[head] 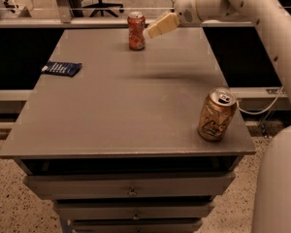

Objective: Pick coke can

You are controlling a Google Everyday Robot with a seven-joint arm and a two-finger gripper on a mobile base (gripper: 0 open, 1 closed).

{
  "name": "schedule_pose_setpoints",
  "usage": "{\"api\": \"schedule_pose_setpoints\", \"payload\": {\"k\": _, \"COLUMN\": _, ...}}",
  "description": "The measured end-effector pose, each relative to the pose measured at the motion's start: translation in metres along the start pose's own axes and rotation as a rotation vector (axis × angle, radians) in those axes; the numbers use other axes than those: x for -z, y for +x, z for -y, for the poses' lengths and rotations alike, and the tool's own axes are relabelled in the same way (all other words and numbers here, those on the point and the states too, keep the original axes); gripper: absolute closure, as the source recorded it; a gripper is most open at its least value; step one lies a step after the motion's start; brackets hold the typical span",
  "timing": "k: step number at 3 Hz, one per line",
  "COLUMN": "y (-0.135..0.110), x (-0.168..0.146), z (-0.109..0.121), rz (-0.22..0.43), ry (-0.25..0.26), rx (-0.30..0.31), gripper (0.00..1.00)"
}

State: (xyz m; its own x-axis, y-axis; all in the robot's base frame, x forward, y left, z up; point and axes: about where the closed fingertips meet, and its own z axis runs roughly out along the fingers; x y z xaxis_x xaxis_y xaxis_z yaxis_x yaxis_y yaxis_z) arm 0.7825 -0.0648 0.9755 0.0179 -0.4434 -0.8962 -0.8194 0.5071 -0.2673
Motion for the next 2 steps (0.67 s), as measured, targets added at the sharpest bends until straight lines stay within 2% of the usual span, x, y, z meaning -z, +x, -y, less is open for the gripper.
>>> {"api": "schedule_pose_setpoints", "payload": {"k": 1, "y": 0.014, "x": -0.028, "z": 0.011, "rz": 0.021, "ry": 0.011, "rx": -0.033, "gripper": 0.00}}
{"api": "schedule_pose_setpoints", "payload": {"k": 2, "y": 0.030, "x": -0.051, "z": 0.020, "rz": 0.017, "ry": 0.001, "rx": -0.044, "gripper": 0.00}}
